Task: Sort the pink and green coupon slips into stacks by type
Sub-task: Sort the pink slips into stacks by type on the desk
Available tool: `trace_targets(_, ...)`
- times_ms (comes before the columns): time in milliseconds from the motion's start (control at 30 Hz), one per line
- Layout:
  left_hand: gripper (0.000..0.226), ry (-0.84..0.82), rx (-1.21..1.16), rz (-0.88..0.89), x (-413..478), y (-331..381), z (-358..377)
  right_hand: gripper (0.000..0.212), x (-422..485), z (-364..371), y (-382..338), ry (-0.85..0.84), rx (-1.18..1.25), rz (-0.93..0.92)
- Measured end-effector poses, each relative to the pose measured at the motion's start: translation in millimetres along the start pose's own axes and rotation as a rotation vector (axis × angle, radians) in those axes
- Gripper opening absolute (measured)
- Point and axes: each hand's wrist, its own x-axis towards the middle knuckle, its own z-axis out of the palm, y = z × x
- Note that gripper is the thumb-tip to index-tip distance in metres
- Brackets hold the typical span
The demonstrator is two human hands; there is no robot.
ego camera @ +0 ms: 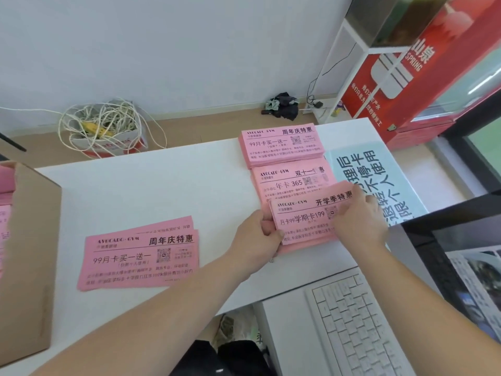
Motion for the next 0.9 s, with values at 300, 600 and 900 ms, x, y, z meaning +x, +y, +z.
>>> trace_targets(300, 0.024, 0.06, 0.34, 0.058, -30, -22, -93, 0.053, -83, 27, -84, -0.076, 0.146, -0.496)
trace_targets(600, 0.08, -0.072, 1.228, -0.175, -63, -60, -262, 0.084, -144, 65, -180, -0.568, 0.069, -0.752)
trace_targets(900, 0.094, -0.072, 1.255, -0.137, -60, -75, -271, 0.119, -146, 77, -198, -0.465, -0.007, -0.667)
